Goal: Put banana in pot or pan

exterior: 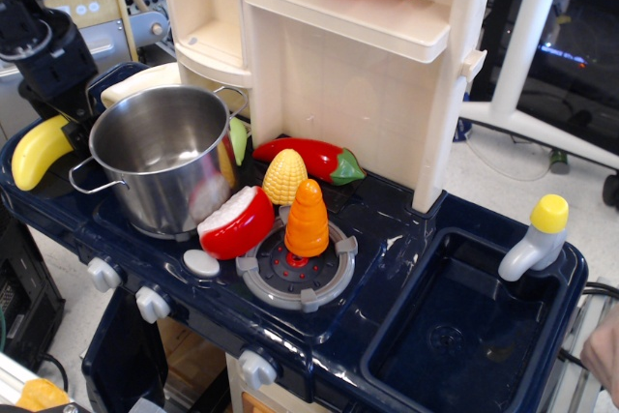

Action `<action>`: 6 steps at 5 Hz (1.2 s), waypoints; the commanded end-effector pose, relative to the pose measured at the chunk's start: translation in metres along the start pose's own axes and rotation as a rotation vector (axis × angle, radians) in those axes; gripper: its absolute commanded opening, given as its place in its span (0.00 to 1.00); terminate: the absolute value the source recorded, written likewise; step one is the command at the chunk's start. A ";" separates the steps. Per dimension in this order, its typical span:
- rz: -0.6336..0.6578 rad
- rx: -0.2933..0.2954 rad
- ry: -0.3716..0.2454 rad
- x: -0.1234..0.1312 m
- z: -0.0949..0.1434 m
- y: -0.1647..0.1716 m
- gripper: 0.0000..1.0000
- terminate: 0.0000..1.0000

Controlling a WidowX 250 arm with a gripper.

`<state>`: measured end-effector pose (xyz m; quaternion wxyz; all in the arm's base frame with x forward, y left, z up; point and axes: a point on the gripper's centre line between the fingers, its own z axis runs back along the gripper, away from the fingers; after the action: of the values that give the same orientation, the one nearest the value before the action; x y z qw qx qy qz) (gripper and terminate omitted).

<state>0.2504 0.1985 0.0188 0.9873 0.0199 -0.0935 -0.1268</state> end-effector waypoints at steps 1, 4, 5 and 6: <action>0.032 0.058 0.025 0.008 0.039 0.002 0.00 0.00; 0.146 0.166 0.139 0.027 0.116 -0.044 0.00 0.00; 0.221 0.203 0.074 0.046 0.104 -0.072 0.00 0.00; 0.207 0.228 -0.012 0.062 0.085 -0.072 0.00 0.00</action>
<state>0.2667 0.1080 0.0955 0.9890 0.1012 -0.1068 -0.0165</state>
